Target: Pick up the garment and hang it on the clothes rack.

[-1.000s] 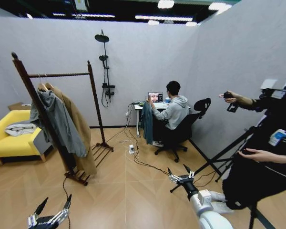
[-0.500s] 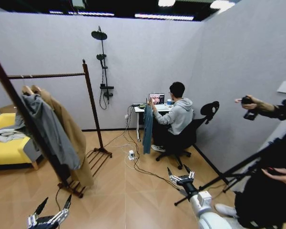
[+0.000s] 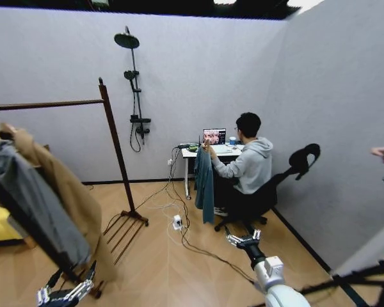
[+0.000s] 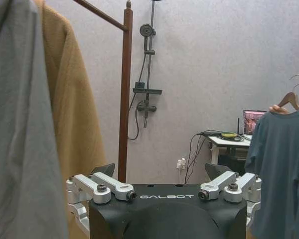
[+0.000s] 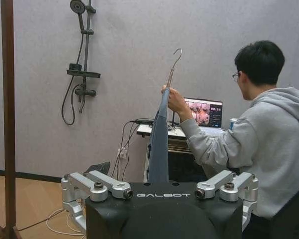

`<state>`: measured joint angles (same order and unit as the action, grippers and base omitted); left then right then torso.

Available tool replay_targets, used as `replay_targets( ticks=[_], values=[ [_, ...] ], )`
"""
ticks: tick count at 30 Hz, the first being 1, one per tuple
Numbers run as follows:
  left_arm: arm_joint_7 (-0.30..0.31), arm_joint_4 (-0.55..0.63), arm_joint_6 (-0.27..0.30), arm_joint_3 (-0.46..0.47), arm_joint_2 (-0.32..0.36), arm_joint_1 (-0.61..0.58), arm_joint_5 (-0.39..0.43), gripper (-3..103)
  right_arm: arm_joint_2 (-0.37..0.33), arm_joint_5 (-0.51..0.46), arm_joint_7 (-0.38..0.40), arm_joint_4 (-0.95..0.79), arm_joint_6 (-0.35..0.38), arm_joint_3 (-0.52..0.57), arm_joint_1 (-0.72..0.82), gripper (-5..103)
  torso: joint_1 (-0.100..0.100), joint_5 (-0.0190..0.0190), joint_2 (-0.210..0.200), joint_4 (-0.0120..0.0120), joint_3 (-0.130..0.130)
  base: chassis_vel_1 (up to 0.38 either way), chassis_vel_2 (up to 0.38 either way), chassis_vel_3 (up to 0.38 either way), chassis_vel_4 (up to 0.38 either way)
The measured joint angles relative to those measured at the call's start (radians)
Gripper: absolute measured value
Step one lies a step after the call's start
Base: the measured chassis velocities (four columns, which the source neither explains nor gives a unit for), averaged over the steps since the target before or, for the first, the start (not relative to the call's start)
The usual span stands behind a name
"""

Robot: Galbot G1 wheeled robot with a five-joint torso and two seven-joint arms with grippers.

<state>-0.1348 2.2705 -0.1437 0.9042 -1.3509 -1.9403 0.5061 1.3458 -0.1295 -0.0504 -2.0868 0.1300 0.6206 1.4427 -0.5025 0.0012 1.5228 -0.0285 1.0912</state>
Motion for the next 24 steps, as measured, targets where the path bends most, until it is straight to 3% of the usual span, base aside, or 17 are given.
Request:
replay_targets(
  ticks=[1,4,6,7,10,13,15,24],
  values=[
    [0.0,0.0,0.0,0.0,0.0,0.0,0.0,100,0.002,0.002,0.0,0.001,0.001,-0.002,0.0,100,0.0,-0.0025,0.0,-0.0005,0.0,-0.326,0.336,0.36,-0.321],
    [-0.001,0.0,0.0,0.0,0.0,0.0,0.0,100,0.005,0.008,0.002,0.004,0.002,-0.004,-0.002,100,0.0,-0.0003,0.0,-0.0003,0.0,-0.349,0.341,0.345,-0.334],
    [0.0,0.0,0.0,0.0,0.0,0.0,0.0,100,0.007,0.014,0.004,0.006,0.003,-0.005,-0.003,100,0.0,-0.0005,0.0,0.0,0.0,-0.336,0.34,0.324,-0.334],
    [0.0,0.0,0.0,0.0,0.0,0.0,0.0,100,0.008,0.019,0.007,0.007,0.003,-0.006,-0.004,100,0.0,-0.0024,0.0,-0.0005,0.0,-0.332,0.319,0.331,-0.309],
    [0.0,0.0,0.0,0.0,0.0,0.0,0.0,100,0.01,0.025,0.014,0.005,0.014,-0.007,-0.009,100,0.0,-0.0001,0.0,-0.0002,0.0,-0.318,0.321,0.311,-0.321],
    [0.0,0.0,0.0,0.0,0.0,0.0,0.0,100,0.007,0.027,0.025,-0.019,0.048,-0.002,-0.025,100,-0.001,-0.0023,0.0,-0.0005,0.0,-0.284,0.285,0.278,-0.279],
    [0.0,0.0,0.0,0.0,0.0,0.0,0.0,100,0.0,0.029,0.031,-0.024,0.064,0.006,-0.048,100,-0.001,-0.0006,0.0,-0.0006,0.0,-0.236,0.21,0.195,-0.232],
    [0.0,0.0,0.0,0.0,0.0,0.0,0.0,100,-0.094,-0.017,0.055,0.059,0.099,0.03,-0.269,100,0.001,-0.0007,0.0,-0.0001,0.0,-0.041,0.062,0.038,-0.016]
  ],
)
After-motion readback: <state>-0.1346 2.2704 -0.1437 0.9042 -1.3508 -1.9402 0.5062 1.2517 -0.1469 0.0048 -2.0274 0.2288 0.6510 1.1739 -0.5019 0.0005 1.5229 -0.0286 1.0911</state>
